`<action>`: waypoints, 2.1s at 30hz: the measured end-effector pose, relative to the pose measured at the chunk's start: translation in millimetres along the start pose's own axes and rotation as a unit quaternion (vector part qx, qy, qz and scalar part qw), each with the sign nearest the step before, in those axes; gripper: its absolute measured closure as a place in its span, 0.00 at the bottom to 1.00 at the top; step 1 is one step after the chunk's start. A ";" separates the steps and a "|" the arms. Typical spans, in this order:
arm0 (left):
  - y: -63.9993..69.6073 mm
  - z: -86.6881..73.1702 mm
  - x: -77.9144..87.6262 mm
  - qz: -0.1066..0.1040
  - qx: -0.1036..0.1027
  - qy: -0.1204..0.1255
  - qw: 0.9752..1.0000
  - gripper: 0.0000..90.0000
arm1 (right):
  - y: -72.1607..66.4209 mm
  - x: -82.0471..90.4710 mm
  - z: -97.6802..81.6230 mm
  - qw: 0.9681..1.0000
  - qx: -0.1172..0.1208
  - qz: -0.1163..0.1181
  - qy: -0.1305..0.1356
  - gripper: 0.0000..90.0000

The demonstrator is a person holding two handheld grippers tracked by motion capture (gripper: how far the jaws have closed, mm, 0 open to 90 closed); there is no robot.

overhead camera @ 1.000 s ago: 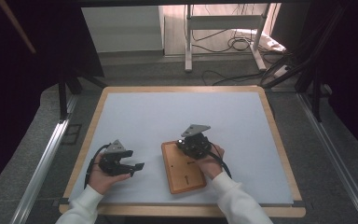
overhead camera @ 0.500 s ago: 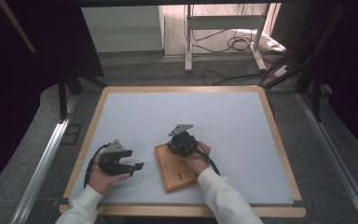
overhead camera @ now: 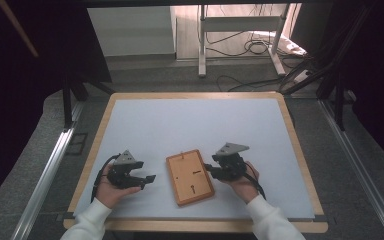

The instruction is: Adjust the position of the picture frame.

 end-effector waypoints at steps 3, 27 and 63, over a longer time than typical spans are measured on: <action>0.9 0.3 -0.8 0.002 -0.001 0.001 1.000 0.28 | -1.3 15.0 -20.9 1.000 0.000 0.004 -0.006 0.65; 3.5 0.9 -1.6 -0.004 -0.006 0.004 1.000 0.28 | -36.2 21.4 -53.6 0.994 0.053 0.068 -0.065 1.00; 4.5 2.6 -2.4 -0.007 -0.012 0.003 1.000 0.28 | -83.3 12.6 -42.6 0.991 0.077 0.095 -0.060 1.00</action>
Point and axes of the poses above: each handheld gripper's, and its own axes: x roughly backward along the jaws, z roughly out of its top, y roughly to its right, the point moved 6 cm from there along -x, roughly forward along the jaws, and after that the axes turned 13 degrees about x, right-handed, at the moved point
